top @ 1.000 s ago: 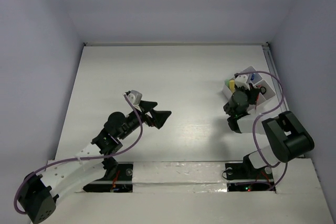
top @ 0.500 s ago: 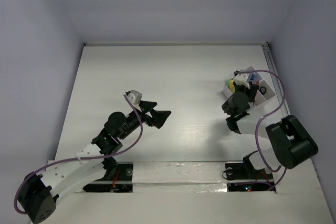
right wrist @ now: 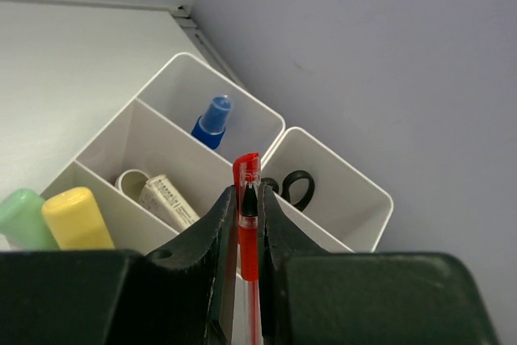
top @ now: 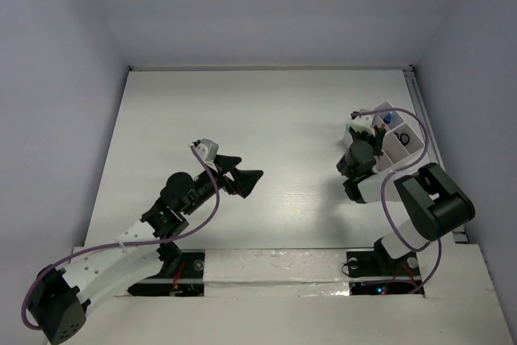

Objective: Sort the stationery into containers
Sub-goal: Place the pen in the storage box.

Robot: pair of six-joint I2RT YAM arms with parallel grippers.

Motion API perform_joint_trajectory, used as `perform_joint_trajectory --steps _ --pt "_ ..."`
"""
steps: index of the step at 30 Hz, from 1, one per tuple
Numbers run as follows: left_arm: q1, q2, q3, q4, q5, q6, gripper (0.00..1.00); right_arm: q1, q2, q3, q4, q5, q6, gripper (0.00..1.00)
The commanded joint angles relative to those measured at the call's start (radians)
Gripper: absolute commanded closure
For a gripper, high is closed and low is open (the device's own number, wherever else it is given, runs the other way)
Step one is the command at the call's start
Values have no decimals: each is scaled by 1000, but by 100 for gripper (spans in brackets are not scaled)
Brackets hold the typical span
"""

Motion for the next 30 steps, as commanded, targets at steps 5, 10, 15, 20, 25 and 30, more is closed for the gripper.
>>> perform_joint_trajectory --steps 5,10,15,20,25,30 --pt "-3 -9 -4 38 -7 18 1 -2 32 -8 412 16 102 100" --pt "-3 -4 -4 40 -12 16 1 -2 -26 -66 347 40 181 72" --pt "-3 3 0 38 -22 13 1 -2 -238 -51 -76 -7 406 22" --pt "-3 11 12 12 -62 3 1 -2 -442 79 -553 -116 675 0" --pt "-3 -13 47 -38 -82 -57 1 -2 -630 277 -1050 -329 885 0" --pt "-3 -84 131 -140 -68 -123 1 -2 -762 407 -1347 -699 995 0"
